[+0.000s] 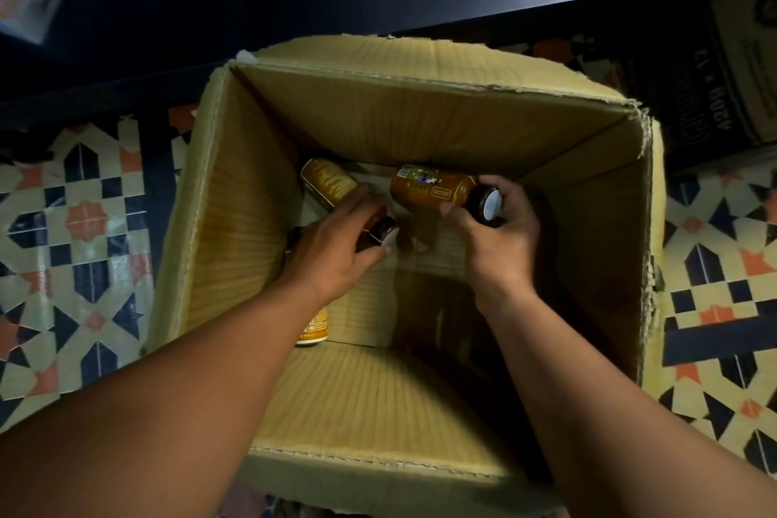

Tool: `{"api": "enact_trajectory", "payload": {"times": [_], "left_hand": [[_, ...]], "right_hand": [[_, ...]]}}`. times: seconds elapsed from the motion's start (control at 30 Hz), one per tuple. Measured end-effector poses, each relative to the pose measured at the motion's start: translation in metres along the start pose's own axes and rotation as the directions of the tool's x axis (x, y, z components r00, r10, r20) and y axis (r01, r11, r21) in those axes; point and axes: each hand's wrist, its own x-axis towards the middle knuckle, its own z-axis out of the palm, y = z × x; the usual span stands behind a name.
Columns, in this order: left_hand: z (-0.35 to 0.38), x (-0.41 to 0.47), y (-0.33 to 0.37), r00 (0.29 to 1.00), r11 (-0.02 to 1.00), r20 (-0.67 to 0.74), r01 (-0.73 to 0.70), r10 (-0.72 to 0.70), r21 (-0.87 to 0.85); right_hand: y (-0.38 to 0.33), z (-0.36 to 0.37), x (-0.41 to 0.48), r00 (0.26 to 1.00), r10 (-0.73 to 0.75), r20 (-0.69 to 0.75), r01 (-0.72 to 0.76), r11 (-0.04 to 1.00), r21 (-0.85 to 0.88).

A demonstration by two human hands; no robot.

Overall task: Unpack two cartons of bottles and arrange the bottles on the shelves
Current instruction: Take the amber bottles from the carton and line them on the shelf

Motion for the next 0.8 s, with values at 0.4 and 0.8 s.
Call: {"api": "enact_trajectory", "payload": {"times": [0.4,0.8], "left_hand": [[-0.019,-0.002,0.019,0.981,0.998,-0.194,0.008,0.003,0.056],[-0.116,-0.041,0.111,0.941,0.968,-0.241,0.208,-0.237,-0.140]], "right_hand": [[-0.017,-0.002,-0.014,0.999,-0.032,0.018,0.034,0.993,-0.113],[-0.134,-0.042,-0.065,0.949,-0.169,0.267,0.265,0.884,-0.384]]}}
